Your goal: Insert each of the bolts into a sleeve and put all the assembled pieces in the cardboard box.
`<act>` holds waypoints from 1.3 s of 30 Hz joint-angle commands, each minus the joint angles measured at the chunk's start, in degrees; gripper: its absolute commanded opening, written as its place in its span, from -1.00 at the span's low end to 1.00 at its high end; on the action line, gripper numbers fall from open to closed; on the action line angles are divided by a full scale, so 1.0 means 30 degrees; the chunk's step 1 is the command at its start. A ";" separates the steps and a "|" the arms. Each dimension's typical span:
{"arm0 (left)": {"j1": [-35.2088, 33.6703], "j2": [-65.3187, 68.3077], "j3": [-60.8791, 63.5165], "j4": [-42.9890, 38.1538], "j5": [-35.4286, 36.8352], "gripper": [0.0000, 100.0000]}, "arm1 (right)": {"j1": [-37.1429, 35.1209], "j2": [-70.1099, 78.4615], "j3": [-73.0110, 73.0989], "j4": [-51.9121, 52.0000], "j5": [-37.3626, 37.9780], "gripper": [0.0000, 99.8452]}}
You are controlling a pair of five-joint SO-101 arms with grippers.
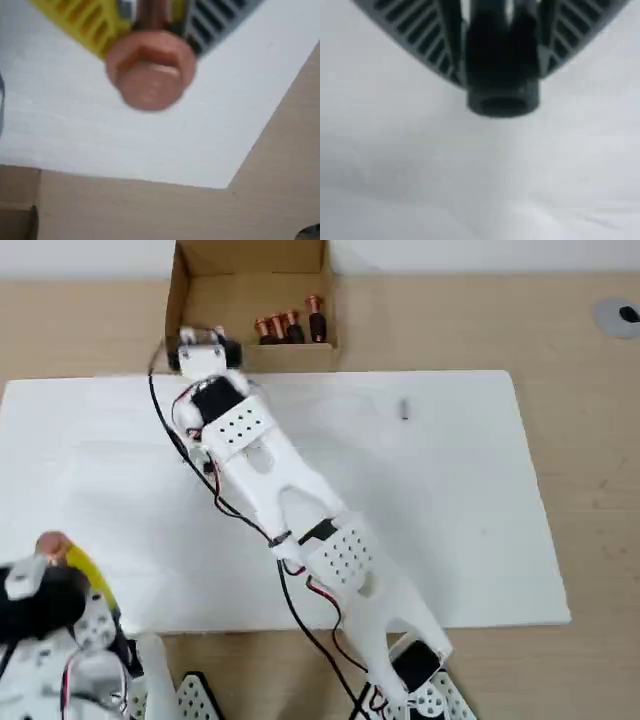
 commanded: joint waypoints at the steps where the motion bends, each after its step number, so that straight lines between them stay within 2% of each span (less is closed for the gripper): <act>1: -0.0234 0.0015 0.1114 -0.2842 0.0176 -0.99 | -0.0132 -0.0308 -0.5377 0.1641 0.1026 -0.98; 4: -0.0234 0.0103 0.2432 -0.5597 0.1788 -0.99 | -0.0103 -0.0366 -0.8952 0.2667 0.2168 -0.98; 7: -0.0234 0.0132 0.4366 -0.8293 0.2549 -0.99 | 0.0073 -0.1919 -0.8777 0.2667 0.3253 -0.98; 14: -0.0059 0.0161 0.7326 -1.2425 0.2579 -0.99 | 0.0278 -0.8337 -0.8777 0.2667 0.3399 -0.98; 16: -0.0059 0.0161 0.8029 -1.3773 0.2579 -0.99 | 0.0308 -0.9919 -0.8777 0.2667 0.4103 -0.98; 18: 0.0176 0.0161 0.8498 -1.4476 0.2608 -0.99 | 0.0308 -1.1238 -0.8747 0.2696 0.5216 -0.98; 22: 0.2432 0.0161 0.8879 -1.4447 0.2608 -0.99 | 0.0396 -1.3260 -0.7692 0.2725 0.5626 -0.98; 26: 0.4337 0.0249 0.8908 -1.4593 0.2608 -0.99 | 0.0806 -1.5897 -0.3150 0.2725 0.5626 -0.98; 30: 0.5040 0.1568 0.8527 -1.4711 0.2667 -0.99 | 0.1245 -2.0059 0.3531 0.2696 0.5568 -0.98; 39: 0.5070 0.6608 0.5568 -1.6381 0.6886 -0.99 | 0.1304 -2.9201 1.8095 0.2637 0.5744 -0.98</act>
